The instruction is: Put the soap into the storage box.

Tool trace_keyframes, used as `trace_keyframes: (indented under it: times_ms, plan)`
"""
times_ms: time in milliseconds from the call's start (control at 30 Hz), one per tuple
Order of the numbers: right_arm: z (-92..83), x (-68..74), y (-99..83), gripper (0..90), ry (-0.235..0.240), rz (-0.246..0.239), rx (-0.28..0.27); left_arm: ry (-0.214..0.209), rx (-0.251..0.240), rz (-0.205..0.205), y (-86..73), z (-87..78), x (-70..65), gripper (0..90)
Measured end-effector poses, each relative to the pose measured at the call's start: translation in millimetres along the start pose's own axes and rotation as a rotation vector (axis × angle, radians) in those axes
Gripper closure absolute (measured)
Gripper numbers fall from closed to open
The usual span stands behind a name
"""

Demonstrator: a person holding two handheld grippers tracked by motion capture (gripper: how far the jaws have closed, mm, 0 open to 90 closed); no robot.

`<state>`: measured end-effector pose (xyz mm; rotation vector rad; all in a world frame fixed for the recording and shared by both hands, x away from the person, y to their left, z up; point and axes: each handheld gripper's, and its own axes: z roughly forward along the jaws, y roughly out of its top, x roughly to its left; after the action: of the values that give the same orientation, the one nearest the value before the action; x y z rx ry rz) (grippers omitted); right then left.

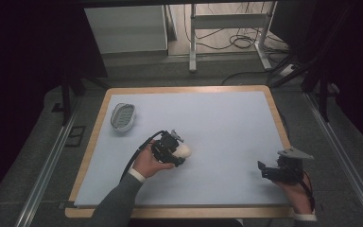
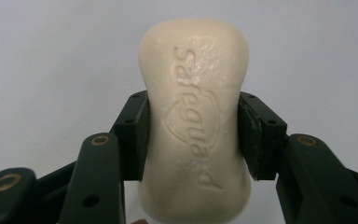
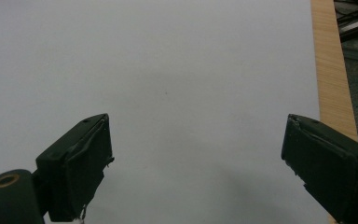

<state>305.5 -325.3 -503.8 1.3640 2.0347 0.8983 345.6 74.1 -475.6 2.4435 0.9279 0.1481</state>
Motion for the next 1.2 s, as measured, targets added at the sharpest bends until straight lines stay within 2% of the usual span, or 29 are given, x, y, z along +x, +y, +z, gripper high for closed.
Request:
trace_keyframes:
  times_ms: [567, 867, 1200]
  plan:
    - [1.6, 1.3, -0.5, 8.3, -0.001, -0.003, 0.006, 0.012, -0.012, -0.045, -2.1, -8.3, 21.4, 49.5]
    - [1.5, 1.4, -0.4, 8.3, -0.001, -0.004, 0.005, 0.033, -0.016, -0.065, -2.0, -16.9, 32.2, 49.5]
    - [1.8, 1.0, -0.6, 8.3, 0.0, -0.002, 0.007, 0.043, -0.025, -0.081, -3.4, -20.7, 39.2, 49.5]
